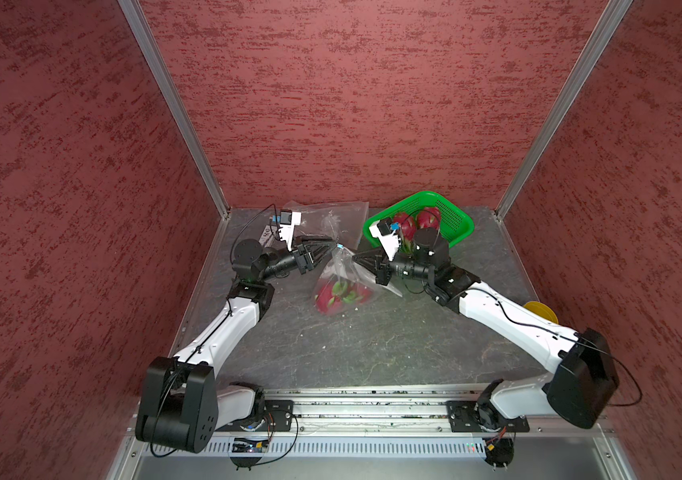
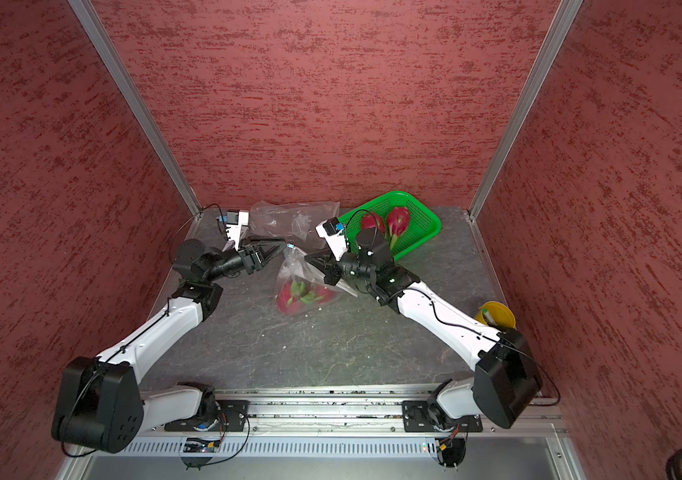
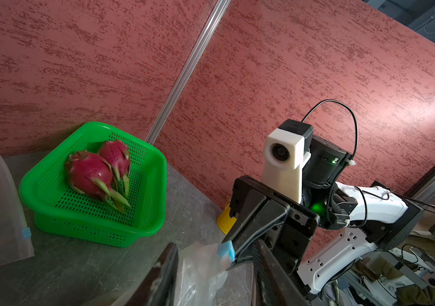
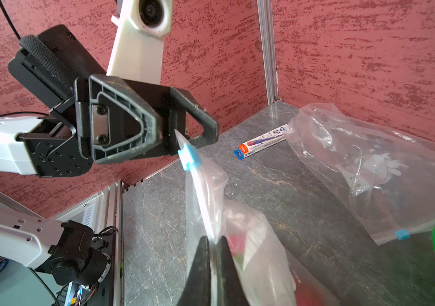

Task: Open the zip-top bag and take out the dragon fruit
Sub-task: Pick up the zipper food storage bag at the center of the board.

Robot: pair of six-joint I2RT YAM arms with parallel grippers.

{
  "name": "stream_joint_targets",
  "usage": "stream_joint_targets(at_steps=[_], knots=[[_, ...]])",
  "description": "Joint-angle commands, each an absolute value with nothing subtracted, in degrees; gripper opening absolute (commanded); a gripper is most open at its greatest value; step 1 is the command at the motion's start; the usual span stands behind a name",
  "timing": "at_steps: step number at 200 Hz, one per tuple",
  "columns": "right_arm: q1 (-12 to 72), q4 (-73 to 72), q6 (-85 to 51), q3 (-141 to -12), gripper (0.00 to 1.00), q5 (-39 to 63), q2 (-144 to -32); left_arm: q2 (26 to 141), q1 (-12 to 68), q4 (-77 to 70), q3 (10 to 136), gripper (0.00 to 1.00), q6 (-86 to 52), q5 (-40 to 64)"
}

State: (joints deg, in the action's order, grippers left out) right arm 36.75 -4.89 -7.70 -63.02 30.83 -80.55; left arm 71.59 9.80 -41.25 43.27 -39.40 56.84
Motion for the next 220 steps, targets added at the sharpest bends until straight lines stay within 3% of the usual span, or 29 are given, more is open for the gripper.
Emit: stream_joint_targets(at_steps=[1, 31, 54, 104, 126, 148, 220], knots=[[36.04, -7.6, -8.59, -62.5, 0.0, 30.32, -79.2, 72.09, 10.5, -43.19, 42.45, 0.45, -38.87, 57.88], [35.95, -7.64, -8.75, -62.4, 0.0, 30.15, -79.2, 72.51, 10.74, -43.33, 42.45, 0.15, -38.85, 58.12], [35.85, -7.68, -8.69, -62.29, 0.0, 30.0, -79.1, 72.42, 10.74, -43.38, 42.54, 0.0, -38.88, 57.91], [35.77, -7.65, -8.08, -62.53, 0.0, 28.87, -79.19, 71.89, 10.98, -42.33, 43.56, 0.0, -39.1, 57.78], [35.74, -8.88, -6.33, -63.01, 0.33, 28.52, -78.89, 71.98, 11.4, -40.67, 44.42, 0.0, -38.38, 58.35], [35.81, -10.41, -4.73, -63.73, 0.45, 29.94, -78.79, 72.22, 11.98, -38.09, 45.48, 0.0, -36.93, 58.93], [36.1, -8.82, -2.75, -70.02, 0.41, 33.77, -82.97, 73.58, 13.2, -32.31, 49.17, 0.0, -35.11, 60.51]])
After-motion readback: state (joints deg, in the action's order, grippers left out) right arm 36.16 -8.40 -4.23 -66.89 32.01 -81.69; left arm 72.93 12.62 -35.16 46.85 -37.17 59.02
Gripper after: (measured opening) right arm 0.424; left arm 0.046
